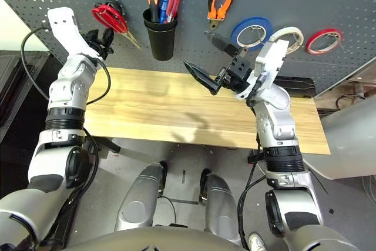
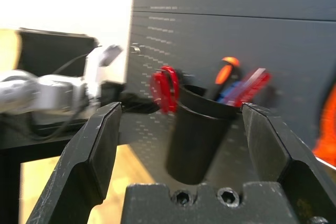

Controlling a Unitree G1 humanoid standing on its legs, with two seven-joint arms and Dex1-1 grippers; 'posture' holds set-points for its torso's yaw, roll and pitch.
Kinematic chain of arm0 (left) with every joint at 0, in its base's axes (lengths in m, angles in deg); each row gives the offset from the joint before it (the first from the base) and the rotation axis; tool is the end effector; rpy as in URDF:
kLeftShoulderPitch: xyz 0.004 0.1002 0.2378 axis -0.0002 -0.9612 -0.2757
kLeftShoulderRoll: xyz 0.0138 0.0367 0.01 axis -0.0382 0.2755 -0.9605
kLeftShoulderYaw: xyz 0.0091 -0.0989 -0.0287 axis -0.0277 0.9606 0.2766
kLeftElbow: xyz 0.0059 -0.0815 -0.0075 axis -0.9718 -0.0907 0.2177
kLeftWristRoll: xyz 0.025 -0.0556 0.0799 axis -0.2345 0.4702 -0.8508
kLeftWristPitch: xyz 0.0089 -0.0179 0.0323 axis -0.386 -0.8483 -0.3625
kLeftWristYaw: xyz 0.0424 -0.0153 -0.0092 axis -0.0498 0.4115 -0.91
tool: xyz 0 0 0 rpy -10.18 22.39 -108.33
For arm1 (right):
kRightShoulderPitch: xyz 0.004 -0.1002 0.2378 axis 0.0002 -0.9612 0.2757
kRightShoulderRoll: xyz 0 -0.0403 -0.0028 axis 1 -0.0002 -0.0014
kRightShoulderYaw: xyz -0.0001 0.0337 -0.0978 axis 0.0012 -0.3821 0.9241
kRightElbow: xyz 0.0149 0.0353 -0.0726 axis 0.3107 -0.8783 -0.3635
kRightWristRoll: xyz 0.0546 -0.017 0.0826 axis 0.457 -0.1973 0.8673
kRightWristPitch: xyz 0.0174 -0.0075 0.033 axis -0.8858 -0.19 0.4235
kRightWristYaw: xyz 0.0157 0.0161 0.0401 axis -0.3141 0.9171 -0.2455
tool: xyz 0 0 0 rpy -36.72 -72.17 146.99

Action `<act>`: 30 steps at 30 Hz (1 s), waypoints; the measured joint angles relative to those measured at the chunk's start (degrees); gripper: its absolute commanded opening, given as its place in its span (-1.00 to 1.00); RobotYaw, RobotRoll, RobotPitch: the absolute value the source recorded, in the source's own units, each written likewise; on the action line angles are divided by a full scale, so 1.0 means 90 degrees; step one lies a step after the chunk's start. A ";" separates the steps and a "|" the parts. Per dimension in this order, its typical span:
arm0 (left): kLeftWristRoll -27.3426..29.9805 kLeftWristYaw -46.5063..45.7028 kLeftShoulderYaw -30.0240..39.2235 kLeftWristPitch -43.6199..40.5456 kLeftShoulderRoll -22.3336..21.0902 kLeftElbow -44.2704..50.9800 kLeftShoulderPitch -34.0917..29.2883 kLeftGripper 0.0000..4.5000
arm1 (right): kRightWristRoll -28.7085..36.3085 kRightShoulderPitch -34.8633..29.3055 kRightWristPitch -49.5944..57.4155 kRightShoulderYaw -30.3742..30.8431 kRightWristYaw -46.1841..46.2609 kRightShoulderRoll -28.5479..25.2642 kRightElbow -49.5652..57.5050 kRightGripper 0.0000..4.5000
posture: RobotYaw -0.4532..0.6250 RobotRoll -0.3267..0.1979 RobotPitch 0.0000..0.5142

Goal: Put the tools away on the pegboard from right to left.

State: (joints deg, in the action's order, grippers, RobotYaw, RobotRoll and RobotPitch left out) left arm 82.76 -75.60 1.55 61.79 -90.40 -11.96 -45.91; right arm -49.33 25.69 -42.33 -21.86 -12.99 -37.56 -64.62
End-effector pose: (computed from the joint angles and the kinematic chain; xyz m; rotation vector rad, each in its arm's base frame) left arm 0.3243 0.2168 0.1609 -0.0841 -0.0623 -0.0411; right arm 0.2738 -0.1860 0.1531 -0.0522 -0.6112 0.9086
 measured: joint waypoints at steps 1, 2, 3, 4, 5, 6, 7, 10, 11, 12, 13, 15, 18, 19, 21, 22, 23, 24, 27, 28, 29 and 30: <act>-0.0003 0.0023 -0.0001 -0.0038 -0.0031 0.0055 -0.0080 0.98 | -0.0048 -0.0006 -0.0043 -0.0005 0.0072 0.0005 -0.0063 1.00 | 0.23 0.25 -0.42; -0.0010 0.0056 -0.0002 -0.0092 -0.0064 0.0189 -0.0193 0.98 | -0.0115 -0.0012 -0.0084 -0.0007 0.0143 0.0017 -0.0160 1.00 | 0.24 0.25 -0.43; -0.0011 0.0099 -0.0011 -0.0127 -0.0090 0.0267 -0.0274 0.98 | -0.0165 -0.0027 -0.0100 -0.0008 0.0198 0.0034 -0.0212 1.00 | 0.24 0.25 -0.41; -0.0014 0.0149 -0.0021 -0.0184 -0.0137 0.0446 -0.0430 0.98 | -0.0234 -0.0033 -0.0146 0.0003 0.0269 0.0069 -0.0272 1.00 | 0.24 0.25 -0.40; -0.0017 0.0208 -0.0038 -0.0234 -0.0167 0.0615 -0.0600 0.98 | -0.0316 -0.0044 -0.0206 0.0003 0.0367 0.0090 -0.0344 1.00 | 0.25 0.25 -0.40; -0.0020 0.0257 -0.0055 -0.0277 -0.0183 0.0780 -0.0805 0.98 | -0.0418 -0.0055 -0.0259 0.0001 0.0505 0.0115 -0.0438 1.00 | 0.25 0.25 -0.40; -0.0015 0.0311 -0.0056 -0.0291 -0.0188 0.0887 -0.0975 0.98 | -0.0506 -0.0074 -0.0304 -0.0003 0.0640 0.0149 -0.0495 1.00 | 0.25 0.25 -0.39; -0.0002 0.0552 -0.0057 -0.0157 -0.0195 0.1260 -0.1527 0.98 | -0.0952 -0.0113 -0.0446 -0.0062 0.1369 0.0261 -0.0823 1.00 | 0.24 0.25 -0.38; 0.0000 0.0595 -0.0054 -0.0154 -0.0197 0.1322 -0.1633 0.98 | -0.1105 -0.0120 -0.0467 -0.0122 0.1635 0.0279 -0.0954 1.00 | 0.24 0.25 -0.38; 0.0014 0.0648 -0.0038 -0.0120 -0.0205 0.1438 -0.1767 0.98 | -0.1293 -0.0116 -0.0481 -0.0174 0.1984 0.0298 -0.1092 1.00 | 0.24 0.25 -0.38; 0.0047 0.0722 -0.0015 -0.0061 -0.0207 0.1510 -0.1886 0.98 | -0.1455 -0.0111 -0.0483 -0.0240 0.2328 0.0304 -0.1240 1.00 | 0.24 0.25 -0.38; 0.0116 0.0860 0.0065 0.0108 -0.0212 0.1680 -0.2157 0.98 | -0.1717 -0.0090 -0.0490 -0.0390 0.2984 0.0321 -0.1531 1.00 | 0.23 0.25 -0.38; 0.0148 0.1016 0.0170 0.0362 -0.0217 0.1716 -0.2425 0.98 | -0.1890 -0.0054 -0.0495 -0.0625 0.3711 0.0330 -0.1838 1.00 | 0.22 0.25 -0.36; 0.0166 0.1066 0.0206 0.0493 -0.0216 0.1716 -0.2510 0.98 | -0.1959 -0.0030 -0.0496 -0.0666 0.3936 0.0336 -0.1919 1.00 | 0.22 0.25 -0.36; 0.0183 0.1168 0.0248 0.0775 -0.0215 0.1711 -0.2659 0.98 | -0.2062 -0.0029 -0.0513 -0.0747 0.4350 0.0339 -0.2045 1.00 | 0.22 0.25 -0.36; 0.0186 0.1229 0.0281 0.0957 -0.0215 0.1698 -0.2758 0.98 | -0.2138 -0.0037 -0.0536 -0.0789 0.4554 0.0338 -0.2139 1.00 | 0.22 0.25 -0.36; 0.0187 0.1270 0.0316 0.1111 -0.0213 0.1657 -0.2820 0.98 | -0.2206 -0.0058 -0.0556 -0.0824 0.4720 0.0335 -0.2204 1.00 | 0.22 0.25 -0.36; 0.0190 0.1292 0.0349 0.1265 -0.0208 0.1636 -0.2881 0.98 | -0.2254 -0.0101 -0.0580 -0.0847 0.4845 0.0334 -0.2241 1.00 | 0.22 0.25 -0.36; 0.0221 0.1337 0.0496 0.1792 -0.0125 0.1522 -0.2990 0.98 | -0.2422 -0.0213 -0.0729 -0.0923 0.5235 0.0308 -0.2469 1.00 | 0.19 0.25 -0.38; 0.0233 0.1341 0.0554 0.1975 -0.0107 0.1406 -0.3004 0.98 | -0.2487 -0.0229 -0.0801 -0.0928 0.5377 0.0287 -0.2574 1.00 | 0.19 0.25 -0.39; 0.0238 0.1341 0.0595 0.2086 -0.0096 0.1364 -0.3030 0.98 | -0.2508 -0.0239 -0.0860 -0.0935 0.5467 0.0260 -0.2656 1.00 | 0.18 0.25 -0.40; 0.0243 0.1349 0.0634 0.2279 -0.0077 0.1278 -0.3040 0.98 | -0.2571 -0.0263 -0.0945 -0.0947 0.5593 0.0209 -0.2742 1.00 | 0.18 0.25 -0.39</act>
State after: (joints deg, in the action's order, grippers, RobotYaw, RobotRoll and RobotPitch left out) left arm 84.95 -63.46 7.26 82.30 -91.09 -0.46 -73.27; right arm -72.47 23.33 -50.84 -30.39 37.35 -35.68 -89.30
